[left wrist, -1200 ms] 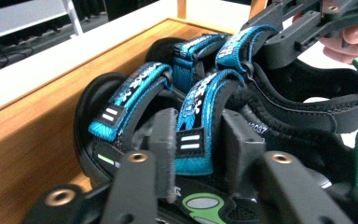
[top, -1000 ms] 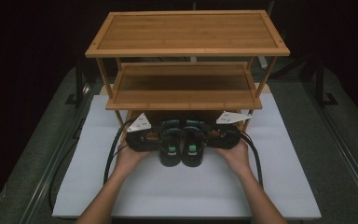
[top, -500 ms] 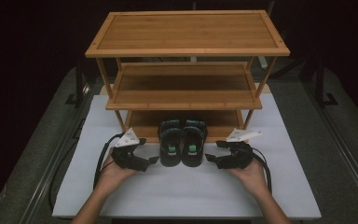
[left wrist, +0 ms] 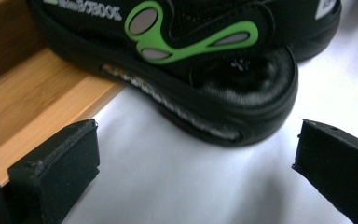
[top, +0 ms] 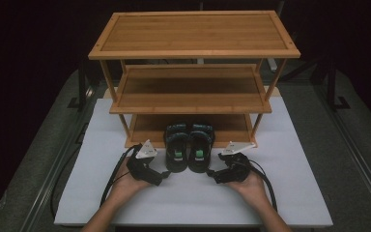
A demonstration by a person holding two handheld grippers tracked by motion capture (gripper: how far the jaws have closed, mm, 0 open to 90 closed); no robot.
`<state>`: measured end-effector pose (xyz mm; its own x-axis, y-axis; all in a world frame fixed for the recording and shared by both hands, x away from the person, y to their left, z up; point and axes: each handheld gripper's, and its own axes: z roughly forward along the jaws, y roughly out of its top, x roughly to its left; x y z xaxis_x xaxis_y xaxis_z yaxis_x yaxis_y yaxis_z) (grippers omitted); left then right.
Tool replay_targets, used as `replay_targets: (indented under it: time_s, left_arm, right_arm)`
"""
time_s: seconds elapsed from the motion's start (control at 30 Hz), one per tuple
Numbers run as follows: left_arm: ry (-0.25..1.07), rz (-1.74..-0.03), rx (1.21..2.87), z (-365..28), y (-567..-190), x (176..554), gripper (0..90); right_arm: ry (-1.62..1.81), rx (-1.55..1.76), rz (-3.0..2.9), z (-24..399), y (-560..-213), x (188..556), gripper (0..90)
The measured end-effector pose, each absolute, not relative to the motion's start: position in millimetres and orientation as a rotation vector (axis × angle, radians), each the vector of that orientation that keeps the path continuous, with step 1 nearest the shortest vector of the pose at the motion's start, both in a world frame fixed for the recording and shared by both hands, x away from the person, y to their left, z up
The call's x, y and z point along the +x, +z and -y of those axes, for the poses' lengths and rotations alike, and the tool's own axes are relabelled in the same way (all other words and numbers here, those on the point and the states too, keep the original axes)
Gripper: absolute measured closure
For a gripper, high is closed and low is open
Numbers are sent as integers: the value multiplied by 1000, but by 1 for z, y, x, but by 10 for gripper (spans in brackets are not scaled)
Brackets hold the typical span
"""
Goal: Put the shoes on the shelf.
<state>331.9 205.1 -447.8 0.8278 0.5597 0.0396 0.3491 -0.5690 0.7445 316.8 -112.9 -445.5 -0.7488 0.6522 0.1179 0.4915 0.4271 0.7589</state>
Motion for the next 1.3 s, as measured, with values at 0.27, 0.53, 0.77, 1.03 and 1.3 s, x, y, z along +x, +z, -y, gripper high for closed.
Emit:
replay_targets:
  time_s: [0.27, 0.53, 0.77, 1.03, 1.3]
  left_arm:
    - [369, -628, 2248, -189, -453, 337, 0]
    - [373, -618, 2252, -178, -453, 340, 0]
    - [334, -619, 2240, -181, -451, 343, 0]
    - [290, -626, 2212, -184, -448, 353, 2]
    - [274, -630, 2174, -185, -442, 363, 37]
  right_arm:
    - [1164, 980, -2469, 93, -450, 319, 185]
    - [1135, 953, -2466, 86, -452, 317, 179]
    - [1134, 938, -2467, 86, -451, 318, 183]
    - [1164, 929, -2451, 87, -444, 324, 192]
    - [1205, 942, -2440, 95, -441, 334, 241]
